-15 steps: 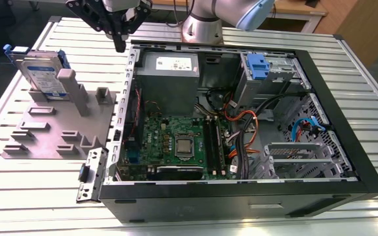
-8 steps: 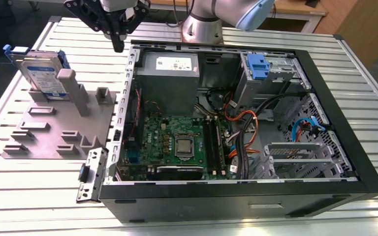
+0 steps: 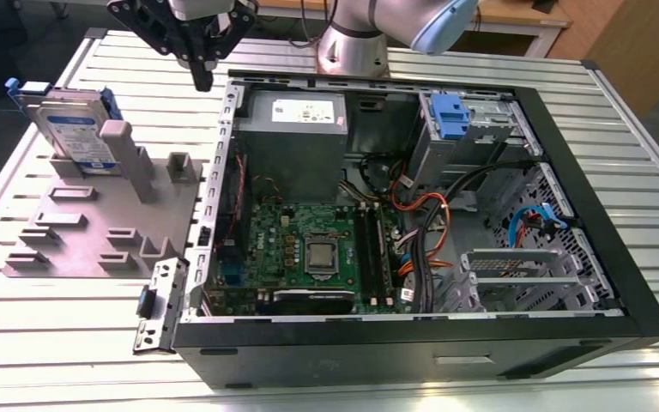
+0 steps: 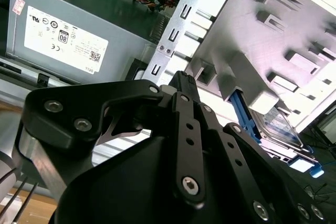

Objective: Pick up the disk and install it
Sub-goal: 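Reach for the disk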

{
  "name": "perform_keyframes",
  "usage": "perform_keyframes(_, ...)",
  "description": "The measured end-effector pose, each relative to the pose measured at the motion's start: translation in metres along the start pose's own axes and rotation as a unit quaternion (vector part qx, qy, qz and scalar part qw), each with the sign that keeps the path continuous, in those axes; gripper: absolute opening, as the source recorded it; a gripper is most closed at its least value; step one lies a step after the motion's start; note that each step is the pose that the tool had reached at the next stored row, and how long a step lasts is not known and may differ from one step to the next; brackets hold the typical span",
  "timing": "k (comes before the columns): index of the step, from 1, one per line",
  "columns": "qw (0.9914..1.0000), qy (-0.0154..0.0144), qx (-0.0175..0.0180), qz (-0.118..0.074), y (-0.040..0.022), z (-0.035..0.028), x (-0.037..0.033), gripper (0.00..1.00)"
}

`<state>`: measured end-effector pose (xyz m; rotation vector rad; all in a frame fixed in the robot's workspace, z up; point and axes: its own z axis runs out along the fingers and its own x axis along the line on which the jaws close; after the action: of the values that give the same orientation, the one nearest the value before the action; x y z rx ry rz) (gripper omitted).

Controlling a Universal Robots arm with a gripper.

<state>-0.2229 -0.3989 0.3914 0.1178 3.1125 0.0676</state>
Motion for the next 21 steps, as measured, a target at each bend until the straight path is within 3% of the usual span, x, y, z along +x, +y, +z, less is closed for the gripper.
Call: perform_keyframes(21,1.00000,0.0001,0.0000,0.000,-0.0006,0.0027,0.0062,0.11)
